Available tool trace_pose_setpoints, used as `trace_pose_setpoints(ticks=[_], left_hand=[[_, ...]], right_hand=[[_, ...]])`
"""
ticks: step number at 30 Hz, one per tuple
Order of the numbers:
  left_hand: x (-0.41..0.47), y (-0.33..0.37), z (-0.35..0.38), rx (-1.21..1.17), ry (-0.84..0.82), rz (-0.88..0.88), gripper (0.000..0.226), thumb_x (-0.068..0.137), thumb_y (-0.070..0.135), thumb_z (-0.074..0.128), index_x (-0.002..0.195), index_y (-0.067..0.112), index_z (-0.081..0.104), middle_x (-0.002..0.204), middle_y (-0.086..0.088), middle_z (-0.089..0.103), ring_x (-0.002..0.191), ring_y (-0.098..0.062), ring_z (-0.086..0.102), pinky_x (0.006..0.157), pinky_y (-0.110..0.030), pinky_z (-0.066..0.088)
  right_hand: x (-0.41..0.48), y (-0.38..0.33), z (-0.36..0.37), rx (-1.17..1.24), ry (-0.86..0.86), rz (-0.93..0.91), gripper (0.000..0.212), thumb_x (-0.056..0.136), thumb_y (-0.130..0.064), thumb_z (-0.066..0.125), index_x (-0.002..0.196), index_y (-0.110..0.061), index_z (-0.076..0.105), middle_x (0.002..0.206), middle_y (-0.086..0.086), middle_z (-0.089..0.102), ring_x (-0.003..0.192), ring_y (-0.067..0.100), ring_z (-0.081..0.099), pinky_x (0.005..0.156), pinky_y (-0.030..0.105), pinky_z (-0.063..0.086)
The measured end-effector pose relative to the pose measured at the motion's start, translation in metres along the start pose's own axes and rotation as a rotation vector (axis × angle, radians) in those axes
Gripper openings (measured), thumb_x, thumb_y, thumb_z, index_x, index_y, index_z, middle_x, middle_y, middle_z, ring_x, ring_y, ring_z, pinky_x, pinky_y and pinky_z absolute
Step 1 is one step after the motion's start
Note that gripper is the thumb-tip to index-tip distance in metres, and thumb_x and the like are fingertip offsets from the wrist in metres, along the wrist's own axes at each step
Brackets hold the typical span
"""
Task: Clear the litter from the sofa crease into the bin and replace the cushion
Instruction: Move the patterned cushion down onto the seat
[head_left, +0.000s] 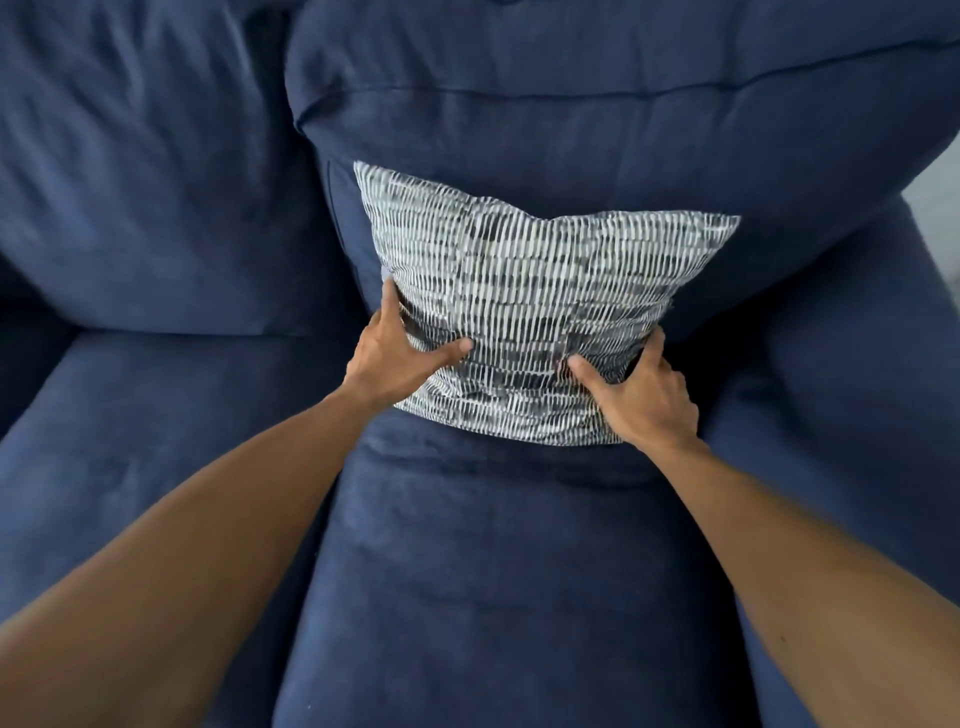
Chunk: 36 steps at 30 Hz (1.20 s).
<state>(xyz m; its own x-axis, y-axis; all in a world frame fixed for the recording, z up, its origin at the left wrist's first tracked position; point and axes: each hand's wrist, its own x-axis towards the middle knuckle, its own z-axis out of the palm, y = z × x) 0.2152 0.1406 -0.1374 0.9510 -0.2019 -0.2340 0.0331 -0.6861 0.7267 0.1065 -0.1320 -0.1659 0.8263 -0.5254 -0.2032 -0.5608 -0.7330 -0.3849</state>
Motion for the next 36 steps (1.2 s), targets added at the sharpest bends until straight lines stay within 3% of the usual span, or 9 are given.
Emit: trace_pose_setpoints(ticks=[5, 10, 18, 22, 26, 30, 33, 36], left_hand=[[0.009, -0.009, 0.009, -0.078, 0.004, -0.022, 0.132, 0.052, 0.08, 0.078, 0.154, 0.039, 0.004, 0.154, 0.002, 0.043, 0.141, -0.024, 0.041, 0.113, -0.052, 0.038], [0.016, -0.006, 0.016, -0.141, -0.018, 0.003, 0.132, 0.059, 0.071, 0.081, 0.155, 0.034, -0.001, 0.156, 0.003, 0.039, 0.143, -0.023, 0.038, 0.117, -0.047, 0.033], [0.014, 0.001, 0.014, -0.174, 0.048, 0.005, 0.114, 0.058, 0.068, 0.084, 0.143, 0.033, 0.018, 0.139, 0.005, 0.048, 0.126, -0.015, 0.045, 0.105, -0.033, 0.039], [0.003, 0.009, 0.009, -0.193, 0.028, 0.002, 0.095, 0.057, 0.071, 0.083, 0.123, 0.041, 0.021, 0.123, 0.013, 0.051, 0.115, -0.011, 0.049, 0.095, -0.026, 0.039], [-0.011, 0.02, 0.001, -0.209, 0.01, 0.03, 0.11, 0.057, 0.077, 0.078, 0.142, 0.034, 0.022, 0.141, 0.005, 0.05, 0.124, -0.014, 0.046, 0.103, -0.03, 0.038], [-0.029, 0.025, -0.007, -0.151, 0.01, 0.018, 0.119, 0.062, 0.081, 0.072, 0.151, 0.022, 0.017, 0.152, -0.006, 0.041, 0.133, -0.021, 0.041, 0.099, -0.028, 0.032], [-0.05, 0.025, -0.01, -0.102, -0.013, 0.0, 0.121, 0.063, 0.083, 0.068, 0.149, 0.014, 0.019, 0.152, -0.012, 0.04, 0.128, -0.017, 0.041, 0.099, -0.031, 0.035], [-0.071, 0.022, -0.013, -0.084, -0.051, -0.006, 0.125, 0.062, 0.085, 0.067, 0.151, 0.011, 0.02, 0.15, -0.01, 0.044, 0.136, -0.027, 0.044, 0.107, -0.038, 0.04]], right_hand=[[0.017, 0.004, 0.013, 0.104, -0.033, 0.022, 0.134, 0.053, -0.104, 0.03, 0.153, -0.02, -0.003, 0.146, 0.015, 0.043, 0.127, 0.038, 0.045, 0.092, 0.055, 0.043], [0.026, 0.003, 0.021, 0.337, -0.146, 0.033, 0.137, 0.052, -0.101, 0.044, 0.15, -0.028, -0.016, 0.16, 0.013, 0.016, 0.14, 0.037, 0.028, 0.109, 0.056, 0.029], [0.021, 0.0, 0.019, 0.462, -0.15, -0.003, 0.135, 0.059, -0.097, 0.046, 0.151, -0.019, -0.015, 0.163, 0.009, -0.002, 0.146, 0.031, 0.01, 0.114, 0.046, 0.015], [0.011, -0.003, 0.008, 0.459, -0.141, 0.015, 0.135, 0.059, -0.099, 0.042, 0.152, -0.017, -0.013, 0.162, 0.012, -0.001, 0.146, 0.035, 0.01, 0.114, 0.053, 0.016], [-0.003, -0.005, -0.009, 0.47, -0.114, 0.024, 0.133, 0.06, -0.099, 0.041, 0.152, -0.017, -0.009, 0.161, 0.015, 0.005, 0.145, 0.036, 0.012, 0.112, 0.056, 0.019], [-0.022, -0.005, -0.024, 0.449, -0.078, 0.015, 0.13, 0.061, -0.099, 0.039, 0.153, -0.016, -0.001, 0.154, 0.019, 0.027, 0.14, 0.036, 0.027, 0.11, 0.055, 0.026], [-0.046, -0.002, -0.031, 0.452, -0.067, 0.0, 0.122, 0.063, -0.097, 0.04, 0.152, -0.02, 0.011, 0.149, 0.016, 0.036, 0.136, 0.036, 0.034, 0.109, 0.054, 0.03], [-0.072, 0.005, -0.03, 0.469, -0.088, 0.019, 0.121, 0.062, -0.097, 0.042, 0.151, -0.019, 0.015, 0.149, 0.014, 0.037, 0.135, 0.035, 0.034, 0.11, 0.054, 0.03]])
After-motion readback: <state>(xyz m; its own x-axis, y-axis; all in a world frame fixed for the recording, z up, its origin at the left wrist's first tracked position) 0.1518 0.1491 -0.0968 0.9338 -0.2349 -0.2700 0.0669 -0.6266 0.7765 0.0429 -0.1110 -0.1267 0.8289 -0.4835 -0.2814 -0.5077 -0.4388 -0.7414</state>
